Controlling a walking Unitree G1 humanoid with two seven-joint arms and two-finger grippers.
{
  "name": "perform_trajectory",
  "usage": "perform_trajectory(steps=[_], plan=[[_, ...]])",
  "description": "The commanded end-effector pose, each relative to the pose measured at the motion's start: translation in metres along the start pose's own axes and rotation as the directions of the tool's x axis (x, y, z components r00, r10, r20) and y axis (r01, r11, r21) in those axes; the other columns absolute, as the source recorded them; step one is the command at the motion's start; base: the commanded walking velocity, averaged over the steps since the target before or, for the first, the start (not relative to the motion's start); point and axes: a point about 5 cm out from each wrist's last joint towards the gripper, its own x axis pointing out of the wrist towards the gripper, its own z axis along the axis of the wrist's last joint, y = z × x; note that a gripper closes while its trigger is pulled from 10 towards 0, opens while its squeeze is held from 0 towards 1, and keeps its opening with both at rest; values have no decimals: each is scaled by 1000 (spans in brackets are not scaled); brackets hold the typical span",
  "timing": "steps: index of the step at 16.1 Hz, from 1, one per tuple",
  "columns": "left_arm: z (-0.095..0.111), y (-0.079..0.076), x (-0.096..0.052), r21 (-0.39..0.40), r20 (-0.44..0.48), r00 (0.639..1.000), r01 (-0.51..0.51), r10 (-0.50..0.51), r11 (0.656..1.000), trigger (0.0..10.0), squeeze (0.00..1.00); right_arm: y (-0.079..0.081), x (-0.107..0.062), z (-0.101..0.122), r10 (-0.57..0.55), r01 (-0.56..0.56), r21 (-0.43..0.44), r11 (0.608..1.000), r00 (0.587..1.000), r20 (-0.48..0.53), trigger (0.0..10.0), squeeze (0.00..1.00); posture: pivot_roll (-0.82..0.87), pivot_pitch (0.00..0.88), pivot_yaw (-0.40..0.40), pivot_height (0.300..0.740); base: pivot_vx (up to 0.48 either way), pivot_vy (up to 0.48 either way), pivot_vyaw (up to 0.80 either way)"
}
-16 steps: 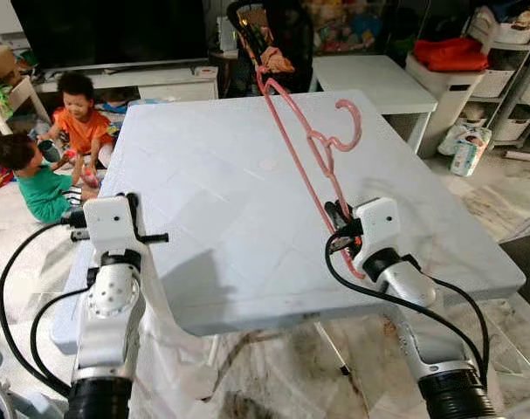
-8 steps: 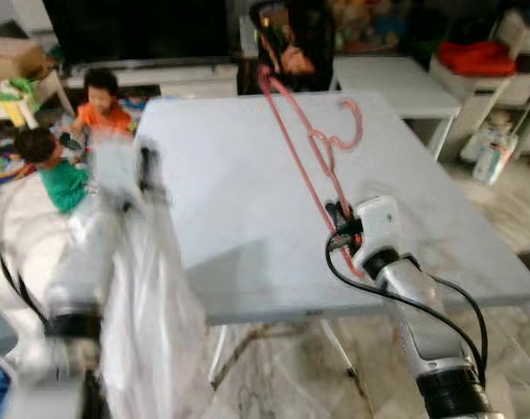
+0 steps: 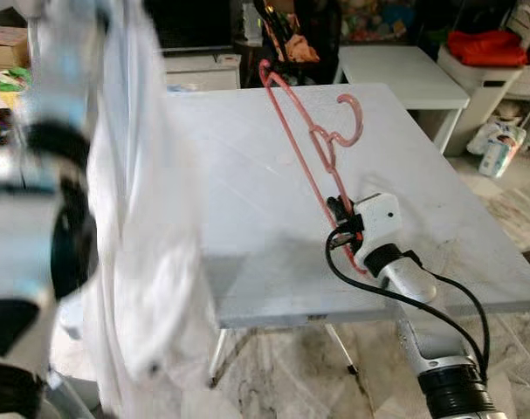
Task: Hang hanger
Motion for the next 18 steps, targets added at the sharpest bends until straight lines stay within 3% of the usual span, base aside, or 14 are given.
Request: perform_trajectory(steps=[1, 2, 3, 4, 6, 7, 8, 9, 10, 11, 13, 16, 17, 18], plan=[[22, 14, 7, 37, 82, 995, -62, 58, 997, 10000, 0, -4, 2, 6, -14, 14, -12, 1000, 1000, 26, 10000, 0, -137, 0, 25, 736, 0, 0, 0], [42, 18, 11, 78, 180, 980, -100, 84, 992, 10000, 0, -4, 0, 5, -20, 20, -10, 1000, 1000, 24, 10000, 0, -141, 0, 33, 736, 0, 0, 0], [43, 14, 10, 113, 220, 972, -105, 78, 988, 10000, 0, -1, -2, 5, -24, 24, -7, 1000, 999, 23, 10000, 0, -140, 0, 36, 736, 0, 0, 0], [19, 4, 2, 103, 160, 986, -67, 50, 992, 10000, 0, 2, -3, 4, -23, 23, -2, 1000, 1000, 22, 10000, 0, -142, 0, 36, 736, 0, 0, 0], [-43, -9, -27, 56, -5, 1000, -31, 31, 998, 10000, 0, 5, -5, 2, -9, 9, 2, 1000, 1000, 16, 10000, 0, -146, 0, 30, 736, 0, 0, 0], [-68, -12, -41, 30, -95, 995, -34, 37, 999, 10000, 0, 5, -5, 2, -2, 2, -1, 1000, 1000, 13, 10000, 0, -144, 0, 26, 736, 0, 0, 0], [-101, -14, -64, -6, -221, 974, -45, 43, 999, 10000, 0, 4, -5, 2, 3, -3, -4, 1000, 1000, 11, 10000, 0, -140, 0, 17, 736, 0, 0, 0], [-132, -18, -90, -75, -336, 941, -55, 27, 996, 10000, 616, 2, -3, 3, 8, -8, -9, 1000, 1000, 12, 10000, 0, -136, 0, 9, 736, 0, 0, 0], [-147, -22, -105, -139, -391, 920, -66, 7, 988, 10000, 616, 1, -1, 4, 10, -9, -10, 1000, 1000, 12, 10000, 0, -135, 0, 7, 736, 0, 0, 0], [-151, -23, -110, -180, -401, 916, -73, -6, 981, 10000, 1000, 1, 0, 4, 10, -10, -11, 1000, 1000, 12, 10000, 0, -131, 0, 2, 736, 0, 0, 0], [-171, -34, -133, -364, -466, 864, 9, -190, 931, 10000, 1000, 6, 1, 3, 33, -33, -14, 999, 999, 6, 10000, 0, -115, 0, 6, 736, 0, 0, 0], [-181, -42, -149, -467, -468, 816, 98, -340, 879, 10000, 1000, 10, -2, 0, 35, -35, -2, 999, 999, -7, 10000, 0, -106, 0, 16, 736, 0, 0, 0], [-184, -45, -160, -532, -440, 797, 140, -414, 835, 10000, 1000, 12, -5, -3, 39, -38, 6, 999, 999, -15, 10000, 0, -94, 0, 19, 736, 0, 0, 0], [-183, -46, -165, -550, -416, 796, 165, -440, 819, 10000, 1000, 14, -6, -4, 43, -43, 7, 999, 999, -23, 10000, 0, -90, 0, 19, 736, 0, 0, 0]])
